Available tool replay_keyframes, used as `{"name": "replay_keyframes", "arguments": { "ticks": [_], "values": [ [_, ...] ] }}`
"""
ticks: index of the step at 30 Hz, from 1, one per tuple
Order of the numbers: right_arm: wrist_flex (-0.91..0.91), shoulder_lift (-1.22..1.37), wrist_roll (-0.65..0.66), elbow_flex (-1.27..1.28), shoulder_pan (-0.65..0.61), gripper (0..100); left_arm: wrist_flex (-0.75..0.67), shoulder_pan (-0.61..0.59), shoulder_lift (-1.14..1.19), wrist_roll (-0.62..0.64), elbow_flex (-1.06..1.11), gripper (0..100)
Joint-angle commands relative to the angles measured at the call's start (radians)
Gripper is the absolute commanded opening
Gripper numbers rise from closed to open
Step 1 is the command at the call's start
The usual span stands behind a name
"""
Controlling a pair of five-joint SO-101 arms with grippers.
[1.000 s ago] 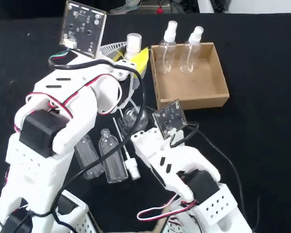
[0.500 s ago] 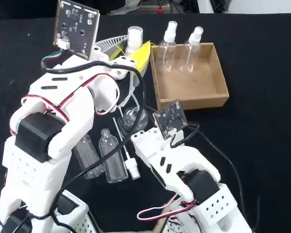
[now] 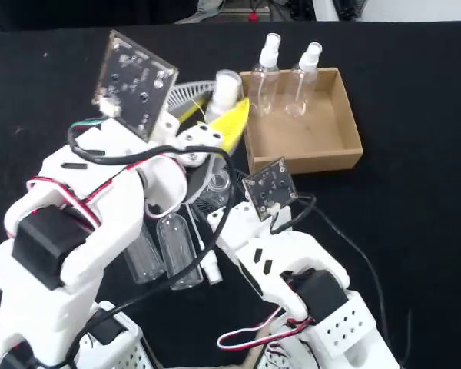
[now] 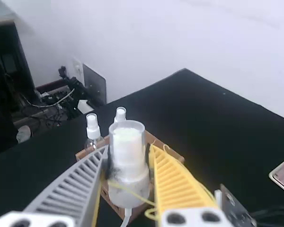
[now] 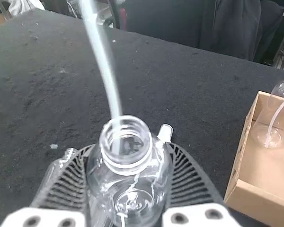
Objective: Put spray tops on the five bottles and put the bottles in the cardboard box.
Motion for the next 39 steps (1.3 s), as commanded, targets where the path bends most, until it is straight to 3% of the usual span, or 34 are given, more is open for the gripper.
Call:
{"name": "replay_keyframes", "arguments": {
  "ticks": [1, 7, 19, 32, 39],
  "values": [
    [-0.021, -0.018, -0.008, -0.013, -0.011, 1.8, -0.023, 0.008, -0.018, -0.014, -0.024, 6],
    [-0.021, -0.021, -0.008, -0.013, -0.011, 1.8, -0.026, 0.018, -0.015, -0.009, -0.042, 6],
    [0.086, -0.015, -0.006, -0.116, -0.006, 1.8, -0.040, 0.028, -0.114, -0.005, 0.173, 6],
    [0.084, -0.015, -0.006, -0.119, -0.008, 1.8, -0.328, -0.125, -0.437, 0.071, 0.647, 6],
    [0.084, -0.015, 0.040, -0.122, -0.008, 1.8, -0.351, -0.113, -0.477, 0.077, 0.748, 6]
  ]
}}
